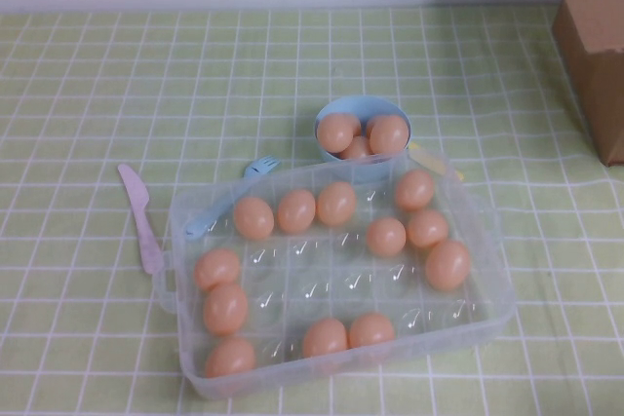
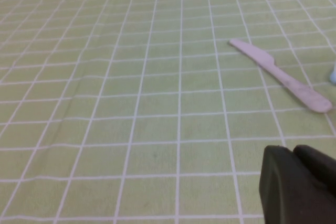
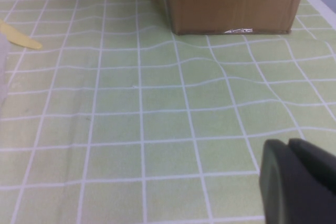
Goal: Take an egg out of the egg box
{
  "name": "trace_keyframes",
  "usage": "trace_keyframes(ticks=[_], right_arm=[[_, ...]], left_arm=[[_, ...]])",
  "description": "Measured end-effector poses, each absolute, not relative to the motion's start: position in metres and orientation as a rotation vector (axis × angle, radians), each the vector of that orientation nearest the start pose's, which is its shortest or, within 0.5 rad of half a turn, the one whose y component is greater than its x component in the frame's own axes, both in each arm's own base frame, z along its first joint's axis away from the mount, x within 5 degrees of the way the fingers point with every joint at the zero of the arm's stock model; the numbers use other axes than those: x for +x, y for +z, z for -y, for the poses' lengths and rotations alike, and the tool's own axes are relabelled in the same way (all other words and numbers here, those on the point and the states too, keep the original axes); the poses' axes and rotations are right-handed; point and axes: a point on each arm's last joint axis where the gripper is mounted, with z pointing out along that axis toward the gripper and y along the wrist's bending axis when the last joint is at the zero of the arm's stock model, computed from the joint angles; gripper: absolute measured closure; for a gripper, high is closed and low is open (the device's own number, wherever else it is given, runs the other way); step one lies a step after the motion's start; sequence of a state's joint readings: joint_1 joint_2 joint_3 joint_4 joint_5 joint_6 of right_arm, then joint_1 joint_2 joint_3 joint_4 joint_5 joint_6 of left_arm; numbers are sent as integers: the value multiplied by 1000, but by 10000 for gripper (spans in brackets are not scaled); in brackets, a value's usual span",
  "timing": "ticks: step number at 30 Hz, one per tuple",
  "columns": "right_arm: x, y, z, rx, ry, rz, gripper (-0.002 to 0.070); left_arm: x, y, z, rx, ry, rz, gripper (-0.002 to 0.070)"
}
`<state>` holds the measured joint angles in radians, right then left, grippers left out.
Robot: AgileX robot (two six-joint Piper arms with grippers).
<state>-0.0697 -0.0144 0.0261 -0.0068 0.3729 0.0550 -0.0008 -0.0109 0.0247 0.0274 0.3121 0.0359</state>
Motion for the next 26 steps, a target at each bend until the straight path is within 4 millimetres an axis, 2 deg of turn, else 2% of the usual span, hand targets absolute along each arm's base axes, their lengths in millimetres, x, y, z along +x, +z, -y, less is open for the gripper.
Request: trace_keyframes(ticks=[7, 26], right_arm=[[52, 172, 4, 112, -17, -1865, 694], [52, 172, 4, 112, -17, -1865, 694]], left_arm=[[53, 172, -1, 72, 67, -1863, 677], [53, 172, -1, 127, 108, -1863, 678]])
